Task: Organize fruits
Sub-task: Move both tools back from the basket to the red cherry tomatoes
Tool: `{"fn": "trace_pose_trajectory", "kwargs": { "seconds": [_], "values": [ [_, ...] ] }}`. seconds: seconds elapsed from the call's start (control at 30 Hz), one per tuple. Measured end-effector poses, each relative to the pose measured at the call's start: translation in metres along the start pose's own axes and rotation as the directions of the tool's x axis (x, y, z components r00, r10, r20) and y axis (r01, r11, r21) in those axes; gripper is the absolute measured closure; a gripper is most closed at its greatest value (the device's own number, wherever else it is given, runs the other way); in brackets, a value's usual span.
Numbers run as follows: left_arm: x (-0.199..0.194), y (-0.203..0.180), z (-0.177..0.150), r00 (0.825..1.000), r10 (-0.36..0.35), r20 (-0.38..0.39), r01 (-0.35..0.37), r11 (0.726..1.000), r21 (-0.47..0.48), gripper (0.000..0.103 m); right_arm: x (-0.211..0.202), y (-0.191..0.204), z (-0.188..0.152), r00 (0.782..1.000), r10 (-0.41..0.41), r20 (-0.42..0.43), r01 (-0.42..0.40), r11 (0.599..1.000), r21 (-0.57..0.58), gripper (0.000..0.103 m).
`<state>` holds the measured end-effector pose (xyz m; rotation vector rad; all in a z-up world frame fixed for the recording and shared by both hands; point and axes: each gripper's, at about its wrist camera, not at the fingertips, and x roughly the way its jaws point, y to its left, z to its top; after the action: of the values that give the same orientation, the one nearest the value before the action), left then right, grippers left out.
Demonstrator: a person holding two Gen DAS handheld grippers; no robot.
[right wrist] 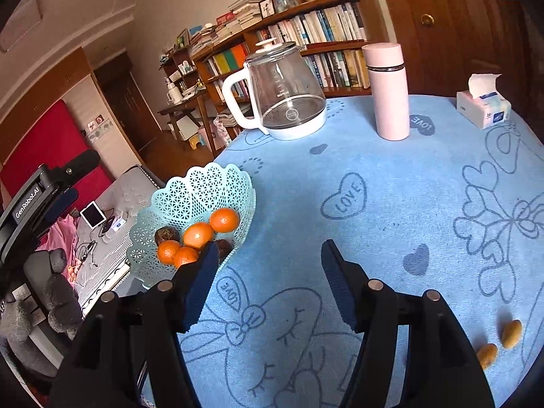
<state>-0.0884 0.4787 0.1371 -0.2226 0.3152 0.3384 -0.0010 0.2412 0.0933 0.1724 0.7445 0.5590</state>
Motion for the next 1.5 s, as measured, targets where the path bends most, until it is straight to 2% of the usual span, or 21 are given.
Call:
{"fn": "trace_pose_trajectory", "kwargs": {
  "seconds": [0.47, 0.67, 0.83, 1.03, 1.23, 1.33, 1.5],
  "values": [
    [-0.008, -0.02, -0.007, 0.999, -0.039, 0.007, 0.039, 0.999, 0.037, 0.003, -0.027, -0.028, -0.009, 0.999, -0.043, 0.023, 0.042, 0.999, 0.032, 0.04],
    [-0.011, -0.037, -0.014, 0.998, -0.067, 0.002, 0.067, 0.995, 0.078, 0.003, -0.053, -0.063, -0.013, 0.993, -0.11, 0.04, 0.107, 0.992, 0.068, 0.04],
    [-0.01, -0.055, -0.022, 0.996, -0.09, -0.016, 0.091, 0.989, 0.119, 0.003, -0.074, -0.098, -0.019, 0.991, -0.123, 0.048, 0.114, 0.981, 0.157, 0.04],
    [-0.008, -0.08, -0.036, 0.989, -0.136, -0.054, 0.144, 0.973, 0.182, 0.003, -0.09, -0.126, -0.033, 0.988, -0.149, 0.033, 0.139, 0.968, 0.209, 0.04],
    [-0.006, -0.103, -0.053, 0.982, -0.167, -0.093, 0.185, 0.951, 0.248, 0.003, -0.089, -0.125, -0.051, 0.99, -0.141, 0.001, 0.139, 0.972, 0.19, 0.04],
    [-0.006, -0.11, -0.058, 0.979, -0.175, -0.106, 0.198, 0.943, 0.268, 0.003, -0.08, -0.114, -0.062, 0.988, -0.155, -0.021, 0.156, 0.979, 0.134, 0.041],
    [-0.004, -0.112, -0.062, 0.978, -0.177, -0.114, 0.202, 0.941, 0.273, 0.003, -0.059, -0.104, -0.078, 0.984, -0.162, -0.075, 0.168, 0.982, 0.08, 0.051]
  ]
}}
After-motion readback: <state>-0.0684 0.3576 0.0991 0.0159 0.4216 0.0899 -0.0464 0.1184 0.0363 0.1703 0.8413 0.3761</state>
